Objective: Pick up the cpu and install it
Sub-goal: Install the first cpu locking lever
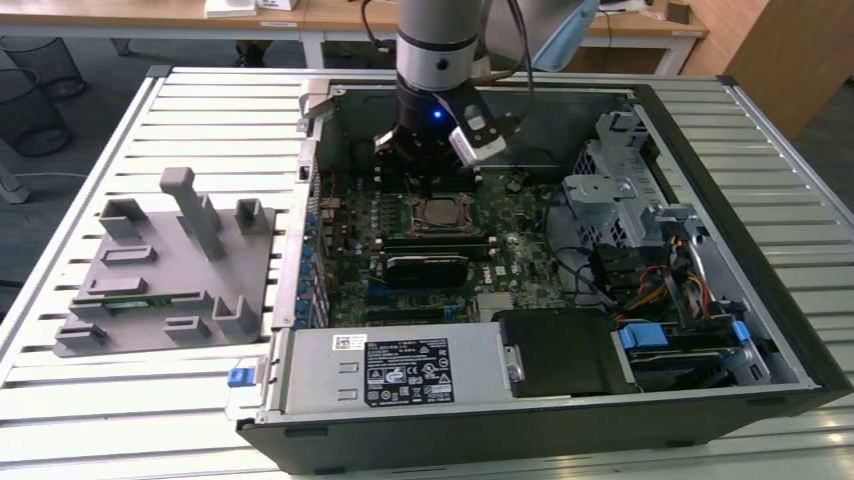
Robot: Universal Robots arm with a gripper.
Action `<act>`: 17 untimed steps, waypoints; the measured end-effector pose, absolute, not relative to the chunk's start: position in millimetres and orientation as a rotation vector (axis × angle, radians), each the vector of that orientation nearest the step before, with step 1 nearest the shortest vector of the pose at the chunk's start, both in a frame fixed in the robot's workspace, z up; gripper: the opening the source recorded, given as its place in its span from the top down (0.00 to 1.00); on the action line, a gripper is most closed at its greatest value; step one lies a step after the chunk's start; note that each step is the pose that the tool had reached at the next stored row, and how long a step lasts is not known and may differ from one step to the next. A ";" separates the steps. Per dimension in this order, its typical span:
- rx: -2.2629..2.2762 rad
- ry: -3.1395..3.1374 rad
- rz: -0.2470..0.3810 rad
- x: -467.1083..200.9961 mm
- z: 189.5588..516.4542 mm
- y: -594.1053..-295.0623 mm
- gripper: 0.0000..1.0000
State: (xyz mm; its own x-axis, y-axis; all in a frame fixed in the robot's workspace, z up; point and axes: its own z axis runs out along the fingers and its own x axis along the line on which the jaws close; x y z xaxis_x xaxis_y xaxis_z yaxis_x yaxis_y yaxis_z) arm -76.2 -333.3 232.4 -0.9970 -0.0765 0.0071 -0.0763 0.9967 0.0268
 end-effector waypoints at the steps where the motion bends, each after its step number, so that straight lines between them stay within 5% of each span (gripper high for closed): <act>1: 0.120 -3.131 -0.049 -77.8 234.0 -333.3 0.89; 17: 0.088 -3.132 -0.142 -113.7 249.5 -333.3 0.89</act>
